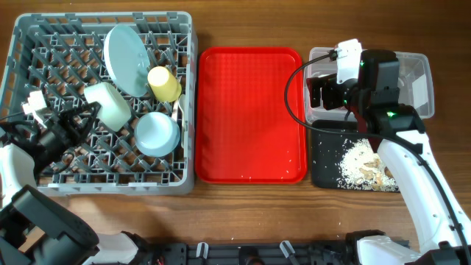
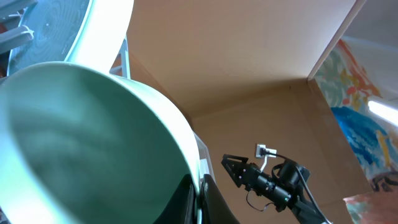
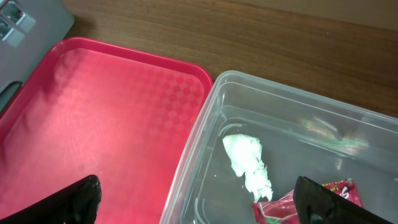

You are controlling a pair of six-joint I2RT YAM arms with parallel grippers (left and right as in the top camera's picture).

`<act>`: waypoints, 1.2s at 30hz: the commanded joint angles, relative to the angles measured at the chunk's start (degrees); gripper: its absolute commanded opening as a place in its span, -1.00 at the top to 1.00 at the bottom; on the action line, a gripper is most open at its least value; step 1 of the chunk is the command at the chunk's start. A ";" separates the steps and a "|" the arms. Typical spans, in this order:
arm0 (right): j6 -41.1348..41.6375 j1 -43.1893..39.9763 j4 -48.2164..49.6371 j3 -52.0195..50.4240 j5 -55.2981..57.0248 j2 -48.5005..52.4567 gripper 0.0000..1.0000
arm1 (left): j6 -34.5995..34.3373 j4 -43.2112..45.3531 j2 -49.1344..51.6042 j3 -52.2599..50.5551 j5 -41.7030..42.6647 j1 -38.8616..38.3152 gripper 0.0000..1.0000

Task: Sort waste into correct bins and load items into the dishwasher rack
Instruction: 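Lower the mint-green bowl into the rack's front-left slots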

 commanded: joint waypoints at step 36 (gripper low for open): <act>-0.70 0.02 0.09 0.00 -0.31 0.42 -1.00 | -23.93 -12.74 -5.09 -3.13 -18.56 9.77 0.43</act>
